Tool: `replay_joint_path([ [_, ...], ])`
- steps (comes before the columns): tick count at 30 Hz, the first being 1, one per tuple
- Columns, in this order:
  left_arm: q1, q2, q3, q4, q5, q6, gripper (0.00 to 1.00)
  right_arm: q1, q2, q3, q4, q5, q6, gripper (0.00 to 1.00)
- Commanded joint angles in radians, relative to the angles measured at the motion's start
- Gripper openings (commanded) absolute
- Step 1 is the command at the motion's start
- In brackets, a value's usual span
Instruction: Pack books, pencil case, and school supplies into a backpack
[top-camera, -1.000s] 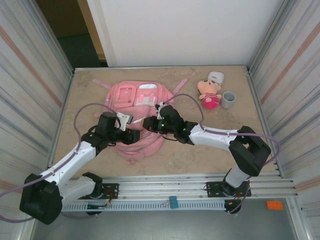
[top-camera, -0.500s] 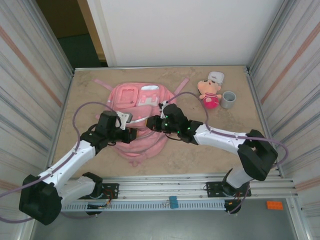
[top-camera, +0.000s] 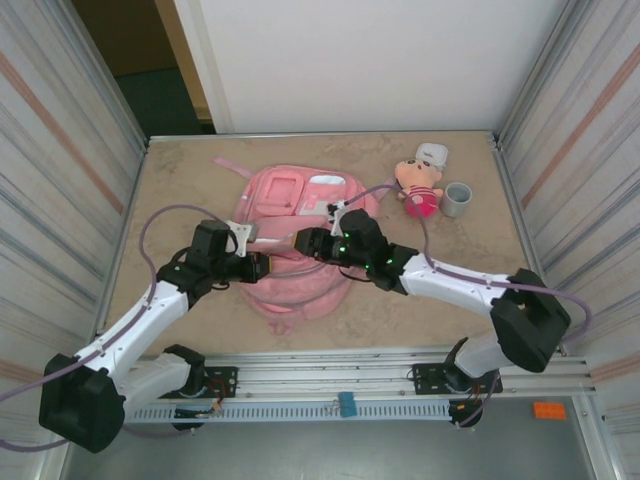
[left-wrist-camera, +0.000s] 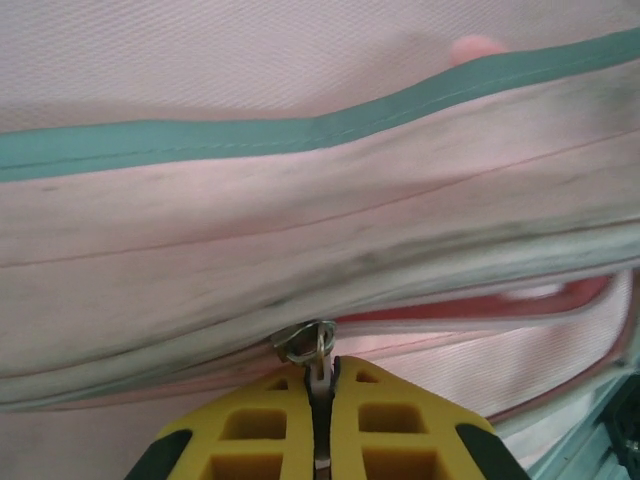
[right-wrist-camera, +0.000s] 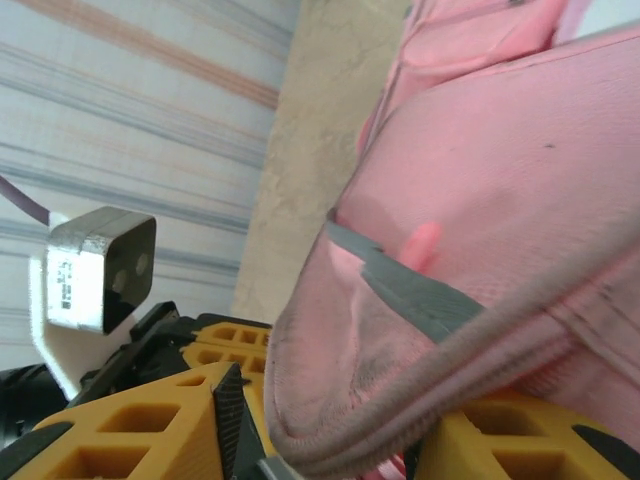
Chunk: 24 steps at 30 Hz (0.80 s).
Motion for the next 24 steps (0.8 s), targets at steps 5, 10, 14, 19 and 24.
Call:
replay_joint_path([
  [5, -0.038, -0.023, 0.065, -0.007, -0.046, 0.002, 0.00, 0.025, 0.079, 0.087, 0.114, -0.032, 0.015, 0.09],
  [10, 0.082, -0.031, 0.060, -0.101, -0.085, 0.025, 0.00, -0.050, -0.041, 0.079, -0.106, -0.091, -0.079, 0.00],
  [14, 0.194, -0.052, 0.031, -0.113, -0.037, 0.026, 0.00, -0.151, -0.160, 0.092, -0.325, -0.156, -0.171, 0.00],
  [19, 0.215, -0.088, 0.020, -0.100, 0.003, 0.048, 0.00, -0.340, -0.182, 0.150, -0.555, -0.325, -0.282, 0.04],
  [24, 0.198, -0.070, 0.019, -0.043, 0.102, 0.030, 0.00, -0.411, -0.144, 0.226, -0.652, -0.428, -0.429, 0.52],
])
